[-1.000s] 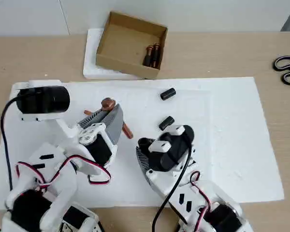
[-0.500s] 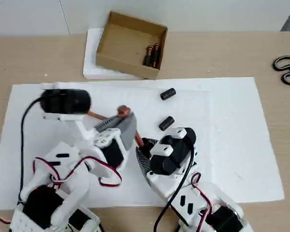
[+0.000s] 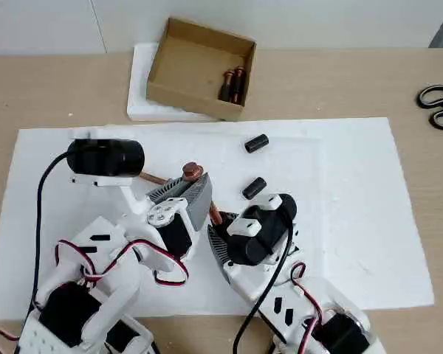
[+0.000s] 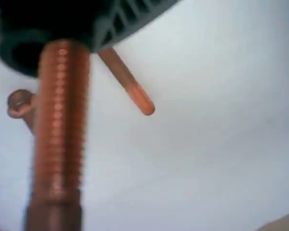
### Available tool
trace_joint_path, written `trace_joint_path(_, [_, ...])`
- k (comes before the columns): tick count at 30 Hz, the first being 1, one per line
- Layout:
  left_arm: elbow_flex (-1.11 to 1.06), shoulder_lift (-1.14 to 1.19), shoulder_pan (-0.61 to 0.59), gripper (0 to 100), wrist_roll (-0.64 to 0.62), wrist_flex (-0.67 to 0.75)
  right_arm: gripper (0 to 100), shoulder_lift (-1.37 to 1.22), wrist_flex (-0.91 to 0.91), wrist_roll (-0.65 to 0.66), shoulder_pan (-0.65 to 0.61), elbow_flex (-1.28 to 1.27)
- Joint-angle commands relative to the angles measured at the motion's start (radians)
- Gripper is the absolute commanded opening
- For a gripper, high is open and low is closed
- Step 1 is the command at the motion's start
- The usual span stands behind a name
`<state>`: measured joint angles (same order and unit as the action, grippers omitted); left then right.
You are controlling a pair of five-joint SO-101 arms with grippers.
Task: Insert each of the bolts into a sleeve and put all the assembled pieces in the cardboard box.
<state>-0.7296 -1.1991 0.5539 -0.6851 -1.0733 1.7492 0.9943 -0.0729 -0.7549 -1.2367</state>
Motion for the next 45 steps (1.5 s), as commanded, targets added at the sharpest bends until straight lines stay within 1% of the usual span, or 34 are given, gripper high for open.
trace_joint_path(1, [-0.025, -0.008, 0.032, 1, 0.006, 0.015, 0.4, 0.019, -0.030, 0.009, -0.008, 0.008])
trace_joint_path(5, [-0.024, -0.009, 0.038, 1, 0.012, 0.029, 0.4, 0.019, -0.030, 0.009, -0.038, 0.011])
trace_joint_path(7, [-0.024, -0.009, 0.038, 1, 0.034, 0.035, 0.4, 0.019, -0.030, 0.009, -0.038, 0.011])
trace_joint_path(13, [-0.022, -0.009, 0.038, 1, 0.040, 0.037, 0.4, 0.021, -0.027, 0.009, -0.036, 0.012])
trace_joint_path(21, [0.074, -0.003, 0.038, 1, 0.081, 0.031, 0.4, 0.021, -0.022, 0.009, -0.036, 0.011])
trace_joint_path(30, [0.111, -0.008, 0.035, 1, 0.083, 0.020, 0.4, 0.021, -0.021, 0.009, -0.035, 0.005])
trace_joint_path(34, [0.143, -0.003, -0.018, 1, 0.109, 0.014, 0.4, 0.021, -0.019, 0.009, -0.035, -0.014])
trace_joint_path(37, [0.136, -0.002, -0.054, 1, 0.129, 0.009, 0.4, 0.021, -0.025, 0.009, -0.035, -0.015])
trace_joint_path(42, [0.079, -0.003, -0.054, 1, 0.124, 0.015, 0.4, 0.021, -0.028, 0.009, -0.035, -0.015])
trace_joint_path(45, [0.054, -0.003, -0.054, 1, 0.094, 0.032, 0.4, 0.021, -0.028, 0.009, -0.035, -0.012])
